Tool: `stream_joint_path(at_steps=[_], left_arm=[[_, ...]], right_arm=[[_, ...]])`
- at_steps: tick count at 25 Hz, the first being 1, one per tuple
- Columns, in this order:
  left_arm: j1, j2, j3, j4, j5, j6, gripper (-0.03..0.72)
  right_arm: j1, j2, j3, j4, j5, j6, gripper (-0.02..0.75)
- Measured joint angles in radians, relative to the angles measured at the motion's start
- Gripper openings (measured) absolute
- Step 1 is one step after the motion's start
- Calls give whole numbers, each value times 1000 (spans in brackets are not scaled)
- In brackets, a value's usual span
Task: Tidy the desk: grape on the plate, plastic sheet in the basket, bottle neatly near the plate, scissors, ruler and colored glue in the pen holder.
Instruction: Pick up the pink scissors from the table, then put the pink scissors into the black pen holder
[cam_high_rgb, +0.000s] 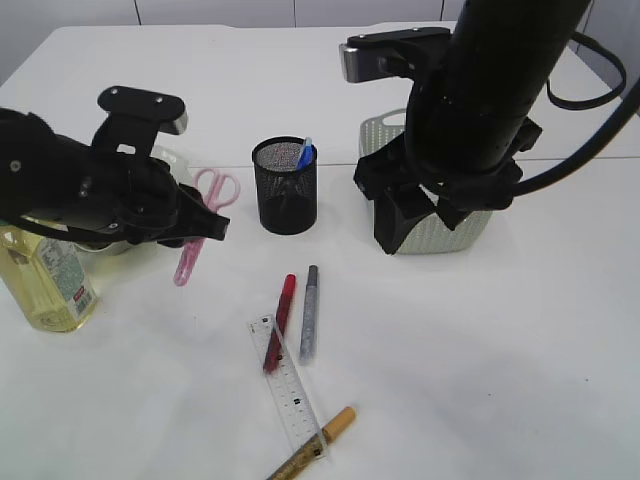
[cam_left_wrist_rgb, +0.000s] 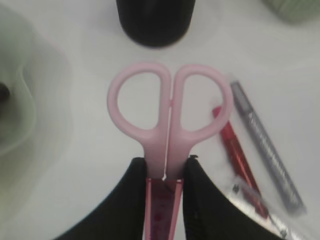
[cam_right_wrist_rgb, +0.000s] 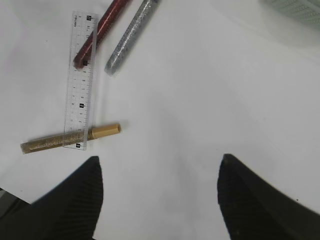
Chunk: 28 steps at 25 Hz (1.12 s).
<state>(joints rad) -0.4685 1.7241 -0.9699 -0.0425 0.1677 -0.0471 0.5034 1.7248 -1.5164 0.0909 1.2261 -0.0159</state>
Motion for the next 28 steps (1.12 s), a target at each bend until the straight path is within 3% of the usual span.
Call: stream_joint_path(at_steps=[7,12,21,28], left_arm=[[0,-3,68,-12,-571,-1,136],[0,48,21,-15,-786,-1,136],[0,251,-189,-22,-843,-1,136],[0,365,-281,-22,-835,-26,136]], right_arm=[[0,0,0,0,0,0,524],[0,0,0,-2,-7,-9,524],[0,0,0,-34,-13,-20,524],[0,0,0,-64,-13,-22,524]])
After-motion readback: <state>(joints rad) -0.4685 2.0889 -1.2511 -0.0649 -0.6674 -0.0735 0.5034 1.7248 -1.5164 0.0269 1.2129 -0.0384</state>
